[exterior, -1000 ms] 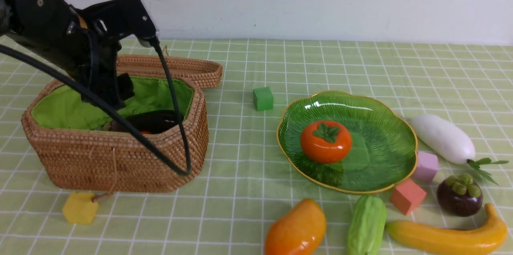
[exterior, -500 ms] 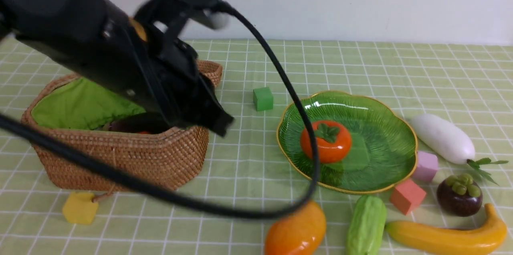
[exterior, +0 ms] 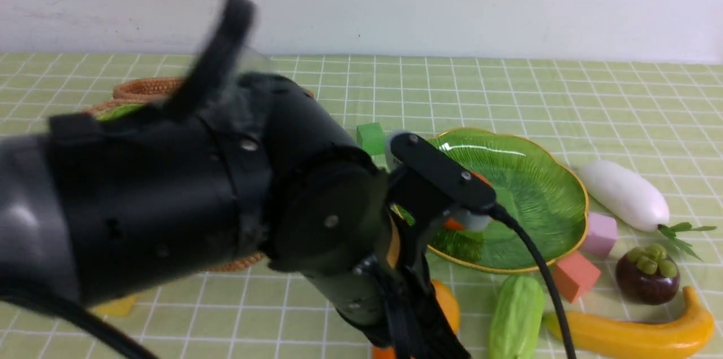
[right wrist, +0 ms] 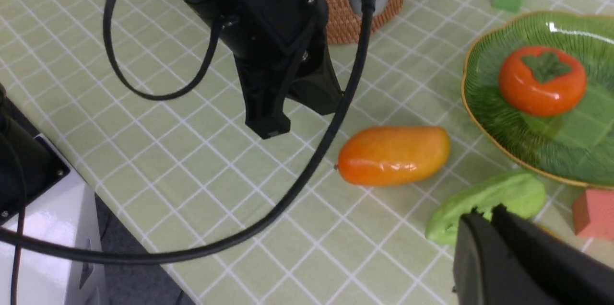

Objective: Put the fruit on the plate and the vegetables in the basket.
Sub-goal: Grab the mango with your left arm and place it on the right plate

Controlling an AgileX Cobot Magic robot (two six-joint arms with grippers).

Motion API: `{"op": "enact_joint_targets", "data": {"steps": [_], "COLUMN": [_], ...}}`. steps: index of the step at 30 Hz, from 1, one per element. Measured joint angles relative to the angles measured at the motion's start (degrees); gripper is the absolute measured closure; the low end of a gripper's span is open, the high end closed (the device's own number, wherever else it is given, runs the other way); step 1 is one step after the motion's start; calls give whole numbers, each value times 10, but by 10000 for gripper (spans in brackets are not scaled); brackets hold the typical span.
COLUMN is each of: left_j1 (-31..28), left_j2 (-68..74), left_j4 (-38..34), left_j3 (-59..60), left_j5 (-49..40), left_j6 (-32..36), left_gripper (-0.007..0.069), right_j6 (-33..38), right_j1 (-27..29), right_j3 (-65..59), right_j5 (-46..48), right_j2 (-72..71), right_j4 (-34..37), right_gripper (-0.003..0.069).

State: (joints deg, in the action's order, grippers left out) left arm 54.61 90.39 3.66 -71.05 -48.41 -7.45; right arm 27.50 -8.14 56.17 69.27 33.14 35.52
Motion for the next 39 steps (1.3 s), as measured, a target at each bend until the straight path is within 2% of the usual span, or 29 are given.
{"op": "enact_joint_targets", "data": {"steps": [1,4,5,8,11,19,25,30,39], "left_j1": [0,0,-1,-1,-1,-1,-1,-1,-1], "left_j2": [8,47,63,89,118,168,191,190,115], "left_j4": [0,0,0,0,16,82,109,115,136], "left_j3": [-1,-13,-18,-23,-27,-28,-28,-28,-91], "left_j5": [1,10,17,42,74,91,93,86,-39], "left_j6": [0,0,0,0,0,-14,-48,-54,-50], "left_gripper": [487,295,198,46,-34,-36,42,41,41], "right_j6": [-2,-5,-6,-7,-8,-9,-9,-9,-9], "right_j1": [0,0,0,0,0,0,0,0,0], "right_j3": [0,0,0,0,0,0,0,0,0], "right_j5": [2,6,7,7,12,17,18,18,18], "right_j2": [0,-4,-7,-13,-15,-15,-15,-15,-15], "right_j4": [-2,-2,-4,-5,-9,-12,-12,-17,-24], "right_gripper": [626,626,626,626,626,626,624,628,634]}}
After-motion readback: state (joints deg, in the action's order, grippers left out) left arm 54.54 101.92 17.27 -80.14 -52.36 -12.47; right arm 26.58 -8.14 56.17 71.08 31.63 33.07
